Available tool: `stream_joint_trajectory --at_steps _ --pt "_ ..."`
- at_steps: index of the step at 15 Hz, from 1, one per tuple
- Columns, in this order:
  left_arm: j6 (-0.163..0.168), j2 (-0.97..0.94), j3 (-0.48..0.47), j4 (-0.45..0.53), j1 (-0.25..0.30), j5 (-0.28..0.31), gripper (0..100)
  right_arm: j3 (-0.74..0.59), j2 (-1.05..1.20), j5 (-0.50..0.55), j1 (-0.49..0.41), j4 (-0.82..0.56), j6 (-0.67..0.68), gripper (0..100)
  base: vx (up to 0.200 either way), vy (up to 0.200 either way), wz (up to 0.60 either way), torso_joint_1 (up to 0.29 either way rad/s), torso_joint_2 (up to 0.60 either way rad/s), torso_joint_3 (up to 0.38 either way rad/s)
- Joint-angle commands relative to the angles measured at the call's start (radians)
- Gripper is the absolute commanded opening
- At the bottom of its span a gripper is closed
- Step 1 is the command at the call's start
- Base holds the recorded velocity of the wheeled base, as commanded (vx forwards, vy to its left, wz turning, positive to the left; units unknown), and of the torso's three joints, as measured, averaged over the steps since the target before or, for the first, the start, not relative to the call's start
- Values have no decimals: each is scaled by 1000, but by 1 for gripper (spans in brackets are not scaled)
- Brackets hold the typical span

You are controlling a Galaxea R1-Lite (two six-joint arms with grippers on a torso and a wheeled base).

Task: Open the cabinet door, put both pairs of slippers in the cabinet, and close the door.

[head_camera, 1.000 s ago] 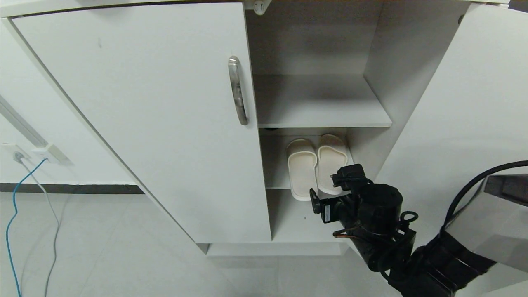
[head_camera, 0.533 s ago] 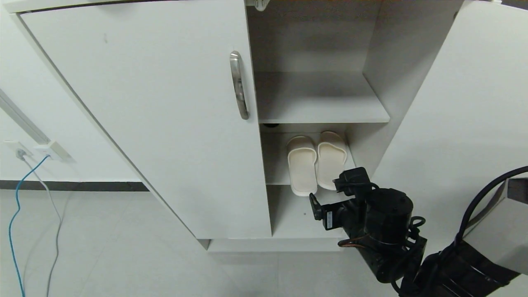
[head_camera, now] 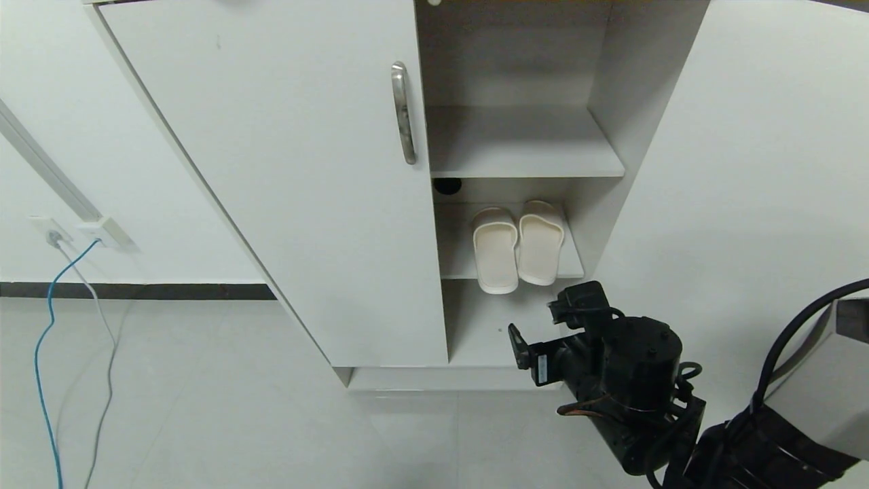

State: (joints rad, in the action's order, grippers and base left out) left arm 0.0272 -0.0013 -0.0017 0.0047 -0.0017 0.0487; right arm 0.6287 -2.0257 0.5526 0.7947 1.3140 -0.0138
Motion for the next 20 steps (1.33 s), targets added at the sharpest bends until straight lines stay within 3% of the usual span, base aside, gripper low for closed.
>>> stream_joint_trajectory --at_steps 1,12,20 --pt "0 1 0 0 0 0 0 -3 -2 0 1 7 0 100 0 0 0 0 0 0" --pt "0 1 0 0 0 0 0 -1 1 1 14 8 -3 100 0 0 0 1 0 6" --pt "0 1 0 0 0 -1 0 -1 -2 32 20 10 -9 100 0 0 0 4 1 178"
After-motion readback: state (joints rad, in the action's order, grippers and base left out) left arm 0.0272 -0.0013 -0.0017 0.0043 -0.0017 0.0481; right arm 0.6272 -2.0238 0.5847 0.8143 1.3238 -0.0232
